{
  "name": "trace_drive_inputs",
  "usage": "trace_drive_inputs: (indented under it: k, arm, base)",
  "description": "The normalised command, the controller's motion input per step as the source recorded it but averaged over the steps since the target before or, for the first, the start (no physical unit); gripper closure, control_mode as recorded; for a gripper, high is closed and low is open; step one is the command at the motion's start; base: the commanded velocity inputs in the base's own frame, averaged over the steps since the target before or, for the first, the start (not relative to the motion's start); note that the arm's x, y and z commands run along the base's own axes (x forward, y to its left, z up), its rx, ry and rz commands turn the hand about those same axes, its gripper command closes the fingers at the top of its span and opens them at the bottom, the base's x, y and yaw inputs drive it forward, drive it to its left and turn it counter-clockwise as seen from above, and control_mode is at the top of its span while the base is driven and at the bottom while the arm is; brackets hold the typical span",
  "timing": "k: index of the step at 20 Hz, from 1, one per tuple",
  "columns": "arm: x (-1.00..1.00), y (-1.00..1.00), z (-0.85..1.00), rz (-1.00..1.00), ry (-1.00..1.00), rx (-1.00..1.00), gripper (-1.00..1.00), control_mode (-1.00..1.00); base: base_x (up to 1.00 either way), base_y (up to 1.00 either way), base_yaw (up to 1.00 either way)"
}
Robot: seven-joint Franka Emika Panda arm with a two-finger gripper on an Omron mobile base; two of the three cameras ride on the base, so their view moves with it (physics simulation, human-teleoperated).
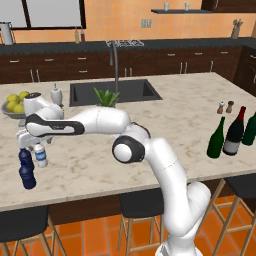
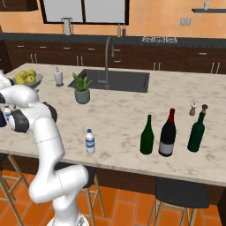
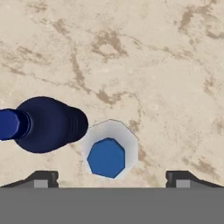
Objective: Move the plastic bottles in the middle to the plastics group, and the glass bottles in the middle to the glass group.
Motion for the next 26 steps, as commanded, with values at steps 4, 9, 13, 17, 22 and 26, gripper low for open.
trace_drive_inputs:
  k: [4, 9, 13, 17, 22, 26]
  arm:
    - [-0.71, -0.82, 0.0, -0.12, -0.16, 0.17, -1.0, -1.0]
    - [-0.78, -0.99, 0.02, -0.12, -0.2, 0.25, -1.0, -1.0]
    - [-0.76, -1.0, 0.0, -0.13, -0.15, 0.26, -1.0, -1.0]
    - [-0.67, -1.0, 0.0, -0.14, -0.12, 0.24, -1.0, -1.0]
    - [-0.5, -1.0, 0.12, -0.18, -0.06, 0.19, -1.0, -1.0]
    - [-0.56, -1.0, 0.54, -0.18, 0.0, 0.09, -1.0, -1.0]
  base:
    - [0.0, 0.0, 0.0]
    - [0.0, 0.0, 0.0]
    - [0.0, 0.0, 0.0]
    - [0.0, 0.0, 0.0]
    - [0.0, 0.0, 0.0]
    - [0.0, 0.0, 0.0]
